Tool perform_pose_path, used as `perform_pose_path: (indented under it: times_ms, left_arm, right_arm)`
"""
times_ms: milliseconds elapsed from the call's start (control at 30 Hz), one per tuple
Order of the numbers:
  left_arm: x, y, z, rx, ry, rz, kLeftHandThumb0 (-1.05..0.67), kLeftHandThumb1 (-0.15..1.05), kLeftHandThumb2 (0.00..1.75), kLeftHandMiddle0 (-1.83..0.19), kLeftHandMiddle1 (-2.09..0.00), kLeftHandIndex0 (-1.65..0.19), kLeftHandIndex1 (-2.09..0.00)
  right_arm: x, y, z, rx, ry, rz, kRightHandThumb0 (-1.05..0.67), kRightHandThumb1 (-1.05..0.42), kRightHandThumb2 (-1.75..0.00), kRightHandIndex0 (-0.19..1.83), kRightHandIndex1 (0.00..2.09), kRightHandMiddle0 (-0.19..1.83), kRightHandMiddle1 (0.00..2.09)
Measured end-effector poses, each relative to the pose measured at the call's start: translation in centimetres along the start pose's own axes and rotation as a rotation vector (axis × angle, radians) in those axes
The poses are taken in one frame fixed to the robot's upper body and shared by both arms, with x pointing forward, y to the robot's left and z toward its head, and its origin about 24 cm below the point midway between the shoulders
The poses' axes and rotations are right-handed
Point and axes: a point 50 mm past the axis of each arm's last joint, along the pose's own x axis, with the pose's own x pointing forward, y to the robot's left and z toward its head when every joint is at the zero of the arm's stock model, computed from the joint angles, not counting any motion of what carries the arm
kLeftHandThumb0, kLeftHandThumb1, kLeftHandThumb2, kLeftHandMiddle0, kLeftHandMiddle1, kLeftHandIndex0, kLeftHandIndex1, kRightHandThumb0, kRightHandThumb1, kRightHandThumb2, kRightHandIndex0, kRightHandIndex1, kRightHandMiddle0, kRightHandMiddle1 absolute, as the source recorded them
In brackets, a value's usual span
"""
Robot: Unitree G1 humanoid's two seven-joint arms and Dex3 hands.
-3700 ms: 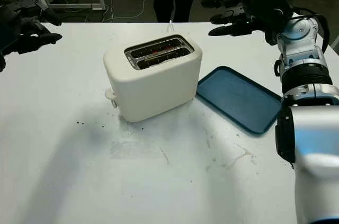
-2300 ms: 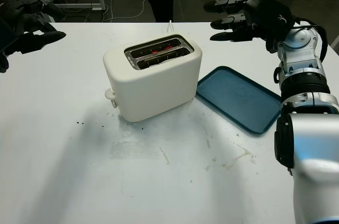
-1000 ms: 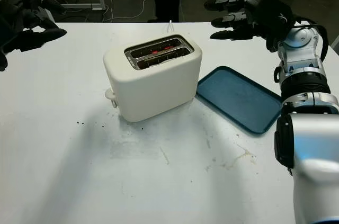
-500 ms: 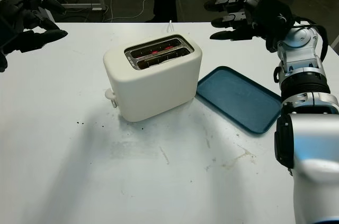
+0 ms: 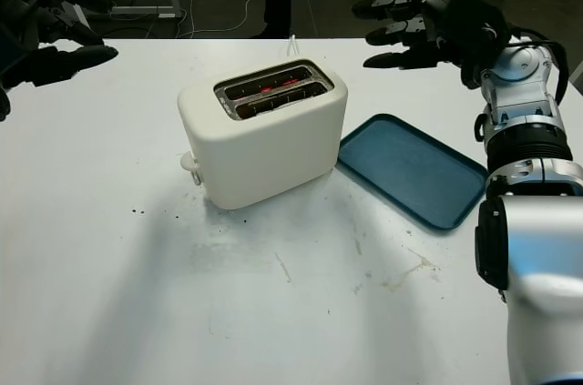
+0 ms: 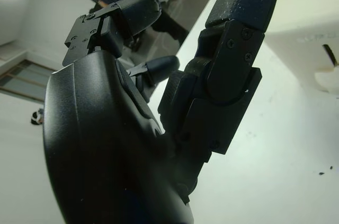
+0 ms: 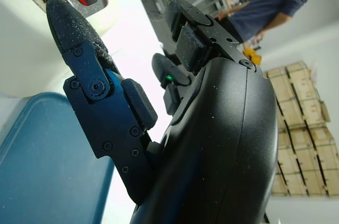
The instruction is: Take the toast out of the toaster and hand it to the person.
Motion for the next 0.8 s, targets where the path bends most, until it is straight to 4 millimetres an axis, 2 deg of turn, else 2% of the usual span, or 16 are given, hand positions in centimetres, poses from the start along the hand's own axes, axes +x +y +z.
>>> perform_pose_path:
  times_ms: [800]
  left_arm:
    - [-0.36,-0.2,0.45,0.002,0.003,-0.003,-0.93,0.8,0.0,-0.06,-1.53,-0.04,-1.32]
  right_arm:
    - [0.03,0.04,-0.05,0.001,0.005,0.001,-0.76,-0.69,0.0,0.34,0.66,0.62,0.0]
